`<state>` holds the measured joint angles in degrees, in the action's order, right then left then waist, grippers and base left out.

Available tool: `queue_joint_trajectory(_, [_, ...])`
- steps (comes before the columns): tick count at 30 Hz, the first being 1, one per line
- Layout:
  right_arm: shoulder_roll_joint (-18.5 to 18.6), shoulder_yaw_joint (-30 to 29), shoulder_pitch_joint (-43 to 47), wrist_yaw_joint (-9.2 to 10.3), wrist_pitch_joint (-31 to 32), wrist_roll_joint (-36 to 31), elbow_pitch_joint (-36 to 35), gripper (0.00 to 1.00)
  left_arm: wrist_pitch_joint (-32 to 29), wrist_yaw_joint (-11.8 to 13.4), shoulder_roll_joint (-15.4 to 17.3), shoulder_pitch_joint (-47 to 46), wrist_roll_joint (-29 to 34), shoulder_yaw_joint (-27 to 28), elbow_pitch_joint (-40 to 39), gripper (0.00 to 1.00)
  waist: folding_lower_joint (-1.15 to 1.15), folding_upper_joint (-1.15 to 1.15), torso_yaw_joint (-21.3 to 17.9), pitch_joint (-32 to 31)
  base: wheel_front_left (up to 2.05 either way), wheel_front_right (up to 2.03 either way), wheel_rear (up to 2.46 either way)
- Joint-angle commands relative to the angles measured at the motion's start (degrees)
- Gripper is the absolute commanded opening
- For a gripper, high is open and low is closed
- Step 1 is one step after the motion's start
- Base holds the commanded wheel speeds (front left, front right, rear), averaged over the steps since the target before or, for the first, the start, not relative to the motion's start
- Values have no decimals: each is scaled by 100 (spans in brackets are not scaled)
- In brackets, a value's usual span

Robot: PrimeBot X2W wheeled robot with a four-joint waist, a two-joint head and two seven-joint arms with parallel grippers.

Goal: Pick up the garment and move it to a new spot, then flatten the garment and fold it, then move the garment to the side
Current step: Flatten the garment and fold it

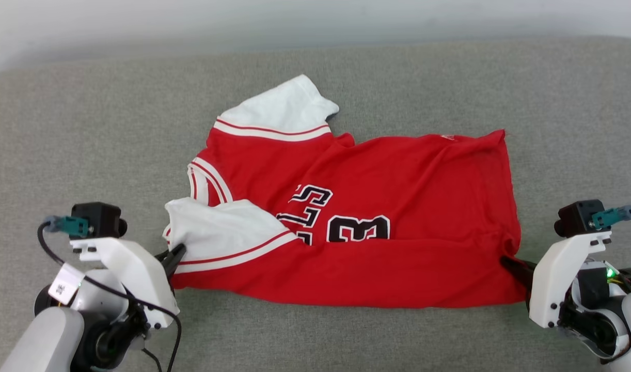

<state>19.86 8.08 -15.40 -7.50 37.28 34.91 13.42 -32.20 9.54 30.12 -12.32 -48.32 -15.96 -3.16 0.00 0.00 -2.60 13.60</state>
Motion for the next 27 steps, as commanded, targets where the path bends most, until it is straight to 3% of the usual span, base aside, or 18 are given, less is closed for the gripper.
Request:
queue_joint_trajectory(1, [41, 10, 68, 2, -37, -2, -14, 0, 66, -5, -3, 91, 31, 37, -4, 0, 0, 0, -12, -175, 0, 0, 0])
queue_joint_trajectory(7, [59, 34, 413, 2, 84, 122, -1, 0, 352, 54, -51, 694, -44, 111, -81, 0, 0, 0, -18, -732, 0, 0, 0])
queue_joint_trajectory(16, [0, -56, 1216, 2, 205, 253, -325, 0, 406, 372, -3, 1887, -296, 317, -371, 0, 0, 0, 66, -1336, 0, 0, 0])
queue_joint_trajectory(22, [-62, -240, 1710, 2, 350, 195, -626, 0, 479, 539, -41, 2492, -482, 478, -418, 0, 0, 0, 124, -1419, 0, 0, 0])
queue_joint_trajectory(27, [-138, -292, 1922, 2, 226, -38, -602, 0, 623, 466, -220, 2448, -474, 392, -32, 0, 0, 0, 155, -1373, 0, 0, 0])
